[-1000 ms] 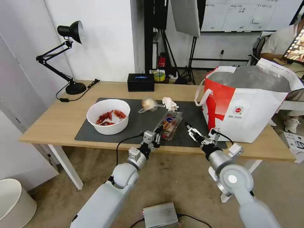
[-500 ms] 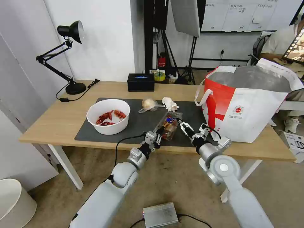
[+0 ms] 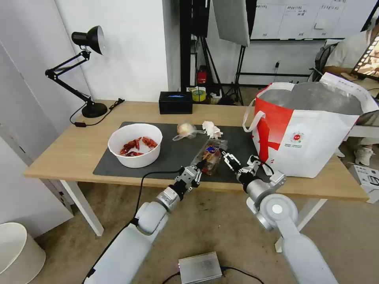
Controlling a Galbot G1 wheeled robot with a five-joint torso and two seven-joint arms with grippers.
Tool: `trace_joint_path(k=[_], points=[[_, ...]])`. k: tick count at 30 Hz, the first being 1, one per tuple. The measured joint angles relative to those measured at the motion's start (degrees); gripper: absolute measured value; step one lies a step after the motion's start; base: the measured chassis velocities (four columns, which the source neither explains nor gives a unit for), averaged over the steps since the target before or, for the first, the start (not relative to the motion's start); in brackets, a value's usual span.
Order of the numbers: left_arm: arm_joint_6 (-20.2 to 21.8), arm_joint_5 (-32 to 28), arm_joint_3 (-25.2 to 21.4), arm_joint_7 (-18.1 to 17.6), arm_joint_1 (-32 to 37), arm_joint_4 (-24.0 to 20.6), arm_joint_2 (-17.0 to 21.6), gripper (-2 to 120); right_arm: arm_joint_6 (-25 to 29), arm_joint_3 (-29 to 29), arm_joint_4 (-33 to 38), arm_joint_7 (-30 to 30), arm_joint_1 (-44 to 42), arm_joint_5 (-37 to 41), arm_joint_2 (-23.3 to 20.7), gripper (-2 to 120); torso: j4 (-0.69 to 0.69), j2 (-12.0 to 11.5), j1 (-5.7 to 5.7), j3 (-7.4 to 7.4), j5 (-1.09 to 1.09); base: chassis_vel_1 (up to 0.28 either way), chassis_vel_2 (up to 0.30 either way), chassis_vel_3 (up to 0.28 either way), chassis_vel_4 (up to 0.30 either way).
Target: Pick up the trash from the table and place it into the takeout bag.
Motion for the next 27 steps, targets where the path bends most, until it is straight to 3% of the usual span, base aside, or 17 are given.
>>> trace_joint_path(k=[9,27], points=[[-0.68,2.95,0.02,1.08,-0.33,1.01,-0.54,0,0.00,-0.25,-1.05,0.84,0.99,0.83,0.63,90,0.00,0.00,0.00,0.00,0.00,0.000,0.000,0.000,0.000],[-0.66,3.22,-0.69,1.84,0.46,1.01,-0.15,0,-0.36,-2.29,-4.75,1.77,3.40,1.16,2.75,91,0.00,0.00,0.00,0.00,-0.01,0.000,0.000,0.000,0.000]])
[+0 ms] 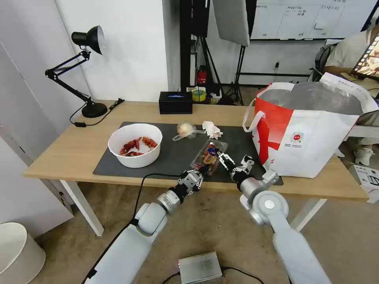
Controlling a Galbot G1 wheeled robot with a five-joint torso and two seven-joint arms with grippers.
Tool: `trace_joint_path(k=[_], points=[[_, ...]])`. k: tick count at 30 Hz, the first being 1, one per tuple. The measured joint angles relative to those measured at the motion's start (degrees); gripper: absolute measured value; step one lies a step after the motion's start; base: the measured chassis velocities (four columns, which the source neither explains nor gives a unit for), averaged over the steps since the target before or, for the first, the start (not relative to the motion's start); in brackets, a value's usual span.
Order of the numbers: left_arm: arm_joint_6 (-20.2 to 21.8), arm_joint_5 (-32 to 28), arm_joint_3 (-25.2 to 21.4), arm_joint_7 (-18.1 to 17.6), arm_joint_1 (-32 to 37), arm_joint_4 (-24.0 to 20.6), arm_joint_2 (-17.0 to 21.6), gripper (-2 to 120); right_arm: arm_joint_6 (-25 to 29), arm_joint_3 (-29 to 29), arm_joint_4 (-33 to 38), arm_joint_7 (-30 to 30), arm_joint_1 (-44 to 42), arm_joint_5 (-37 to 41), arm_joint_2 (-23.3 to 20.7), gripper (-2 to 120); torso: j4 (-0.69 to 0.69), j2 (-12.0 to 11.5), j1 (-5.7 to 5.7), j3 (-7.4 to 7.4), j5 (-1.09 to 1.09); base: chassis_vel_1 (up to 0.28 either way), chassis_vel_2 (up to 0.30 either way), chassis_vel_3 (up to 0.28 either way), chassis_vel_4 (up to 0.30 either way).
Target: Pick up the trash from the table and place it into the takeout bag.
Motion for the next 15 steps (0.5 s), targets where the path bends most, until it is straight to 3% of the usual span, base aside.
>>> trace_joint_path(k=[10,15], points=[[0.03,-0.18,-0.18,0.13,0.27,-0.16,-0.08,0,-0.24,-0.68,-1.78,-0.02,1.53,-0.42,1.08,92,0.00,0.00,0.00,0.00,0.00,0.000,0.000,0.000,0.000],[0.02,-0.26,-0.23,0.13,0.42,-0.17,-0.16,0,-0.82,-0.75,-2.74,-0.15,2.04,-1.49,1.51,83,-0.01,0.00,-0.01,-0.01,0.00,0.000,0.000,0.000,0.000]])
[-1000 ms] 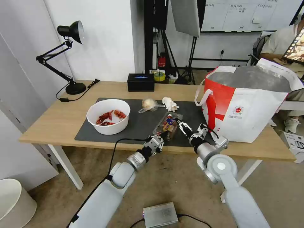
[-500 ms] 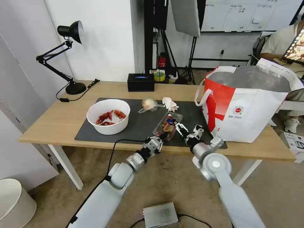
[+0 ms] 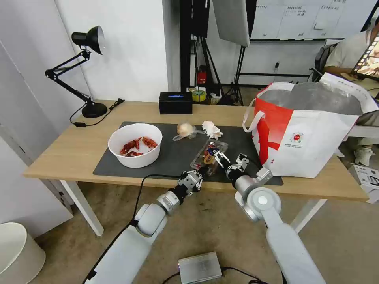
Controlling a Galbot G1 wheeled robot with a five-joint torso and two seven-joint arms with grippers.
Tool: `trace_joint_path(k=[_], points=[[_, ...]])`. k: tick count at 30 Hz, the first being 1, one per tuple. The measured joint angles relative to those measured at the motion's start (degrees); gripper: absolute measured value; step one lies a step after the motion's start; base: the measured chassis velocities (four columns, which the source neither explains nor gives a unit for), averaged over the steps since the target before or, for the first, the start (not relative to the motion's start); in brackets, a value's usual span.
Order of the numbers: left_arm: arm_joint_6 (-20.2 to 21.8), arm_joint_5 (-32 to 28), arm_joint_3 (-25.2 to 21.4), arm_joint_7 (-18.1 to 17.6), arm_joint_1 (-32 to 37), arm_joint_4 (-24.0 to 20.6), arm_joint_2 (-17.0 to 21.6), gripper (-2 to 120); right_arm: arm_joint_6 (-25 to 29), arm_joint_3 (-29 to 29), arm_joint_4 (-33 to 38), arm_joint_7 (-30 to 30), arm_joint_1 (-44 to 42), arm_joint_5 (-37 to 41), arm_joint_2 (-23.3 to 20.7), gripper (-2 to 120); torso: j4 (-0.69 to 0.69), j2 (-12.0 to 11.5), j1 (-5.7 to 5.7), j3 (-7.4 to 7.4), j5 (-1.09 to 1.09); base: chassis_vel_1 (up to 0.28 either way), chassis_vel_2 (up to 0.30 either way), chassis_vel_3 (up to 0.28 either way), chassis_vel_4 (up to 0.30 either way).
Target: Pick up the trash from the table and place it into the takeout bag.
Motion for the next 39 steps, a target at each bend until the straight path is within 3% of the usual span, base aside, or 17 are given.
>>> trace_joint_path(k=[14,16,18,20,23,32,39], points=[[-0.15,-0.13,-0.48,0.09,0.30,-0.03,-0.09,0,-1.34,-0.48,-1.34,0.56,0.39,-0.52,0.72,37,0.01,-0.01,0.00,0.01,0.02,0.000,0.000,0.000,0.000],[-0.27,-0.13,-0.69,0.16,0.52,-0.06,-0.04,0,-1.36,-0.48,-1.58,0.56,0.39,-0.53,0.80,25,0.01,-0.01,0.01,0.01,0.01,0.000,0.000,0.000,0.000],[-0.29,-0.13,-0.70,0.17,0.55,-0.06,-0.03,0,-1.36,-0.48,-1.60,0.56,0.39,-0.53,0.81,24,0.01,-0.01,0.01,0.01,0.01,0.000,0.000,0.000,0.000],[-0.42,-0.13,-0.74,0.30,0.76,-0.06,0.00,0,-1.35,-0.46,-1.76,0.49,0.43,-0.54,0.94,10,0.01,-0.01,0.01,0.00,0.01,0.000,0.000,0.000,0.000],[-0.43,-0.12,-0.74,0.36,0.83,-0.06,-0.01,0,-1.33,-0.45,-1.81,0.48,0.48,-0.62,1.02,1,0.01,-0.01,0.01,0.00,0.01,0.000,0.000,0.000,0.000],[-0.49,-0.39,-1.25,-0.02,0.96,-0.35,-0.20,0,-1.19,-0.46,-1.72,0.54,0.49,-0.81,1.30,1,0.00,-0.01,0.00,0.01,0.01,0.000,0.000,0.000,0.000],[-0.38,-4.19,-2.92,-2.40,0.63,-1.40,0.52,0,-1.08,-0.50,-1.13,0.76,0.59,-0.82,1.29,1,0.01,-0.01,0.01,0.01,0.01,0.000,0.000,0.000,0.000]])
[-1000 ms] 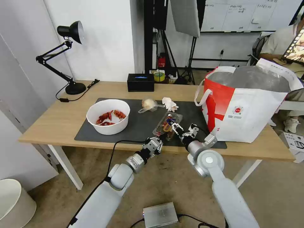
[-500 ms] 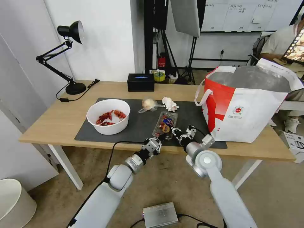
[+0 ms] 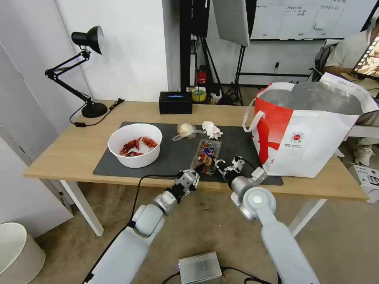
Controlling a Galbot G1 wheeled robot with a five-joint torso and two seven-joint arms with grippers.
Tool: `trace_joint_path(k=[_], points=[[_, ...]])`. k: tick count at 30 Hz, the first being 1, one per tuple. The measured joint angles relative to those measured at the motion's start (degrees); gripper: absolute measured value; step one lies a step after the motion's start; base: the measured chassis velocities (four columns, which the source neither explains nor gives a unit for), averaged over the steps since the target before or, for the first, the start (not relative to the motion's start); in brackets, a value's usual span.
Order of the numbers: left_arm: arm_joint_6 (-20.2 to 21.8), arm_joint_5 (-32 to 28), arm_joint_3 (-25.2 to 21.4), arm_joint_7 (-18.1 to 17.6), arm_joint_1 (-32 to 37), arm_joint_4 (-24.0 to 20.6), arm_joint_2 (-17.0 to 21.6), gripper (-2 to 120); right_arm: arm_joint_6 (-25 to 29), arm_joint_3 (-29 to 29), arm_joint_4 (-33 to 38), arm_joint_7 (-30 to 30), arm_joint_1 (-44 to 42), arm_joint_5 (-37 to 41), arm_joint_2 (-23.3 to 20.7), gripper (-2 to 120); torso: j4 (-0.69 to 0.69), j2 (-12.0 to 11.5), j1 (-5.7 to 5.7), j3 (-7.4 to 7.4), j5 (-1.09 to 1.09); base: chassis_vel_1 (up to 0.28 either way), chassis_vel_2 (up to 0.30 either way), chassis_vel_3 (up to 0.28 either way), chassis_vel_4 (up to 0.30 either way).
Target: Pick up the trash from the table and place it into the takeout bag.
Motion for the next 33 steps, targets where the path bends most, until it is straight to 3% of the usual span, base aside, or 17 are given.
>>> trace_joint_path(k=[5,8,12,26,28,33], points=[[1.14,-4.88,-1.26,-1.74,0.68,-2.40,1.72,0,0.05,-0.12,0.69,0.17,0.03,0.00,-0.21,1,0.00,0.00,0.00,0.00,0.00,0.000,0.000,0.000,0.000],[1.79,-6.56,-1.80,-2.14,1.57,-3.50,2.29,8,0.08,-0.16,1.01,0.20,0.05,-0.03,-0.36,1,0.00,0.00,0.00,0.00,0.00,0.000,0.000,0.000,0.000],[2.49,-7.78,-3.60,-2.92,5.43,-6.36,3.07,28,0.09,0.23,1.89,0.39,0.53,-0.10,-0.93,1,0.00,0.00,0.00,0.00,0.00,0.000,0.000,0.000,0.000],[3.61,-9.99,-9.65,-3.41,13.64,-12.55,3.20,73,0.03,0.01,7.05,0.57,0.43,1.66,-4.93,1,0.00,0.01,0.00,0.00,0.00,0.000,0.000,0.000,0.000],[3.87,-10.27,-10.24,-3.45,14.59,-13.49,3.20,85,-0.22,0.17,9.58,0.88,1.58,3.42,-7.05,1,0.00,0.01,0.00,0.00,0.00,0.000,0.000,0.000,0.000],[4.12,-10.65,-11.04,-3.48,15.92,-15.04,3.05,98,-0.38,0.45,13.50,1.66,2.83,5.60,-9.77,1,-0.01,0.01,0.00,0.00,0.00,0.000,0.000,0.000,0.000]])
